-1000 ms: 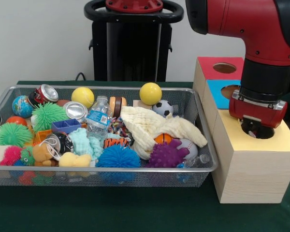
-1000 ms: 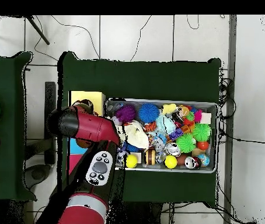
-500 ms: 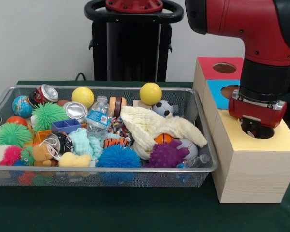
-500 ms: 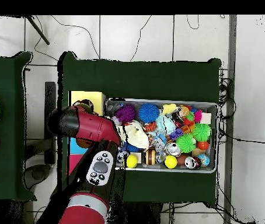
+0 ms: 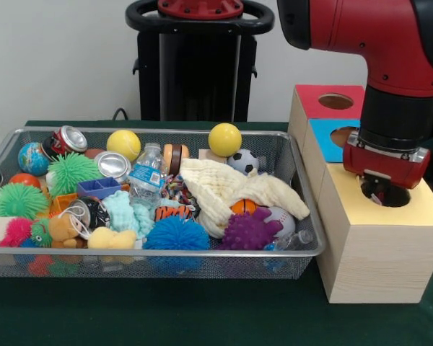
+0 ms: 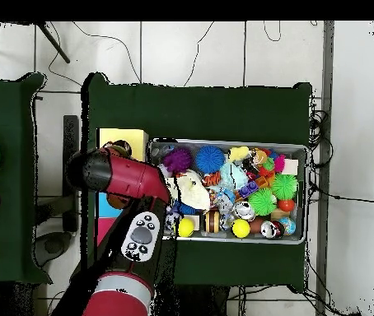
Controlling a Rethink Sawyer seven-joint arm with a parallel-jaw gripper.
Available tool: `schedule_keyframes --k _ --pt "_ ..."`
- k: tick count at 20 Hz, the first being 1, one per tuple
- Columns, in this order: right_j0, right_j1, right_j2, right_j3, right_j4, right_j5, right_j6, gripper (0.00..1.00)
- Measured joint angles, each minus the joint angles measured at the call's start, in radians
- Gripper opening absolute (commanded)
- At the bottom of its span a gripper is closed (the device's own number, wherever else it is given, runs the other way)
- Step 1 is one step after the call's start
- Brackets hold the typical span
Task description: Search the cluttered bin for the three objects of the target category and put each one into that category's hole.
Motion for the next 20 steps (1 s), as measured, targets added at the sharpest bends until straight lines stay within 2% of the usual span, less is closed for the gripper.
schedule_keyframes --k 20 --pt "0.002 -0.051 -0.03 -0.005 -0.001 0.128 0.0 0.0"
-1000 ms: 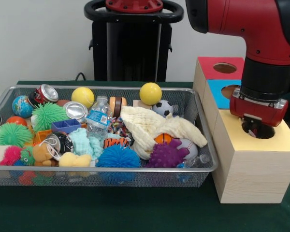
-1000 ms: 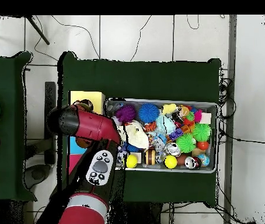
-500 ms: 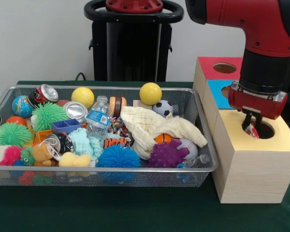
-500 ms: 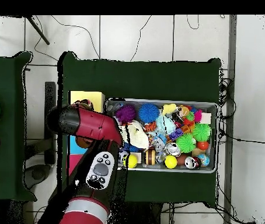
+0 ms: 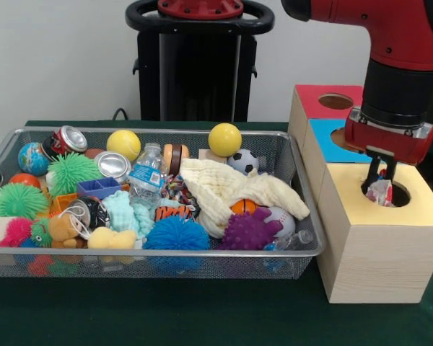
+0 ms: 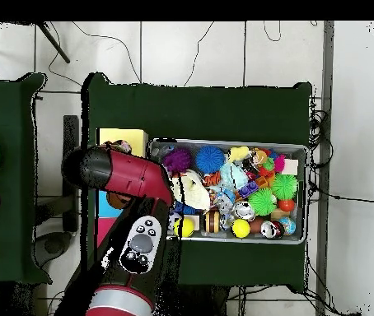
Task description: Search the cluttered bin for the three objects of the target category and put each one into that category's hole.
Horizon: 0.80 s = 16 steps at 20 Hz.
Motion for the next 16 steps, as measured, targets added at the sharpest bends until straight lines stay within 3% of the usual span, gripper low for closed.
schedule_keyframes --k 11,12,16 --pt "0.002 -0.012 0.0 0.0 0.0 0.008 0.0 0.0" --pt "0.002 -0.014 0.0 0.0 0.0 0.008 0.0 1.0" --pt "0.003 -0.017 0.0 -0.003 0.002 0.007 0.0 1.0"
